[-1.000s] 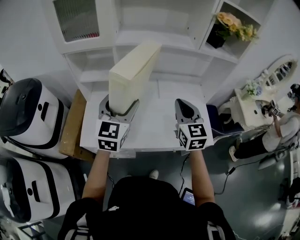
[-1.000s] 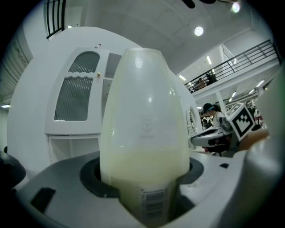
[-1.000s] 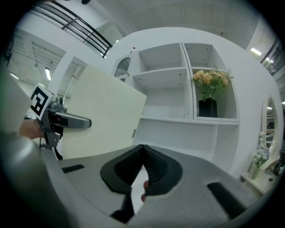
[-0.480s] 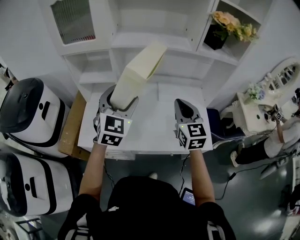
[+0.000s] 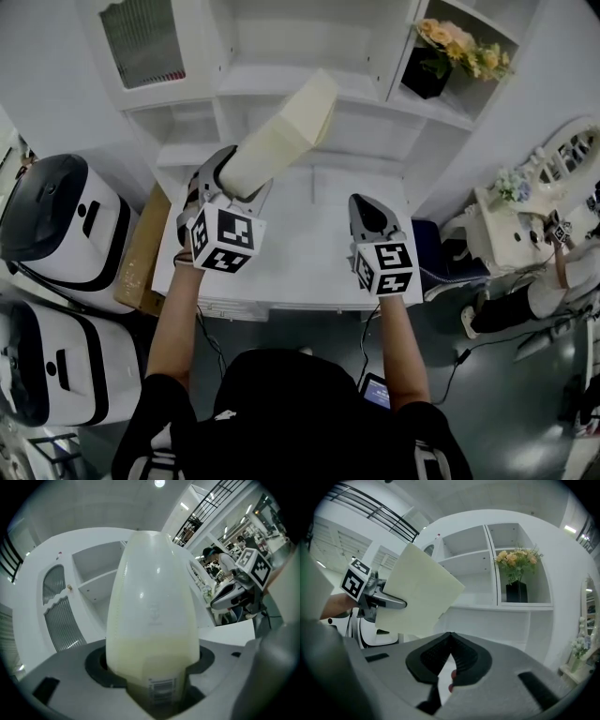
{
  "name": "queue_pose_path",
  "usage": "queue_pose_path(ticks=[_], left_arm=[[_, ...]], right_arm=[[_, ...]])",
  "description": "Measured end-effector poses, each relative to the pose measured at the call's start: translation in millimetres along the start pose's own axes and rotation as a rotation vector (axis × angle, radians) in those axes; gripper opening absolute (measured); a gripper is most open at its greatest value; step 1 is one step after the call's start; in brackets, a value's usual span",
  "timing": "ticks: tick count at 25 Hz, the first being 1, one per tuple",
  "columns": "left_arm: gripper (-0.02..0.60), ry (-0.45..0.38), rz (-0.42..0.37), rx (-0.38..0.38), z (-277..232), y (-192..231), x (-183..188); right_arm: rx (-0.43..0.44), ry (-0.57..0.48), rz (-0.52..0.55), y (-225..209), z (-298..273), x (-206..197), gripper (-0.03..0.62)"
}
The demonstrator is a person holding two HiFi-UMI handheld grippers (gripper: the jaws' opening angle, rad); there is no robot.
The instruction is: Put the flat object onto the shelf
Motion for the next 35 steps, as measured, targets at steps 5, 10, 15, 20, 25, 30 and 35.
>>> queue_pose_path(ticks=[5,10,15,20,25,30,35], left_arm=[[0.311,0.021,-0.116,0.003,-9.9,7.9,20.4],[0.31,0.05,-0.217,0.012,-14.2,10.1,33.0],[0.308,0.083,-0.327,0.028,-17.7,11.5,38.0],[0.302,0.098,-0.42,0.046,-20.1,13.5,44.6],[0.301,0.108,-0.491,0.07,-24.8,16.1,53.4],[0.301,0.125,-0.561,0.101,-27.4,19.0,60.6],[0.301,0.145,-0.635,0.12,-29.6,19.3,66.1]], right_arm=[[0.0,-0.004,-0.005,-4.5,2.4,2.1,0.0],[-0.002,-0.006,-0.015,-8.1,4.0,1.2,0.0],[-0.001,-0.006,-0.023,-10.6,2.7,-0.3,0.0],[0.002,-0.006,-0.027,-11.5,2.1,-0.8,0.0],[0.003,-0.004,-0.034,-13.3,2.2,-2.2,0.0],[0.003,-0.001,-0.037,-15.0,1.8,-4.5,0.0],[-0.001,0.011,-0.037,-17.5,-0.1,-8.8,0.0]])
Point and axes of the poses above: the fingertips, and each gripper's own axes: z backward along the fingers, y to its left, x out of its top, the point moved 3 cm from there along z, backward along the fingers, and after that the axes turned 14 degrees about -z, right-handed, at the moved point
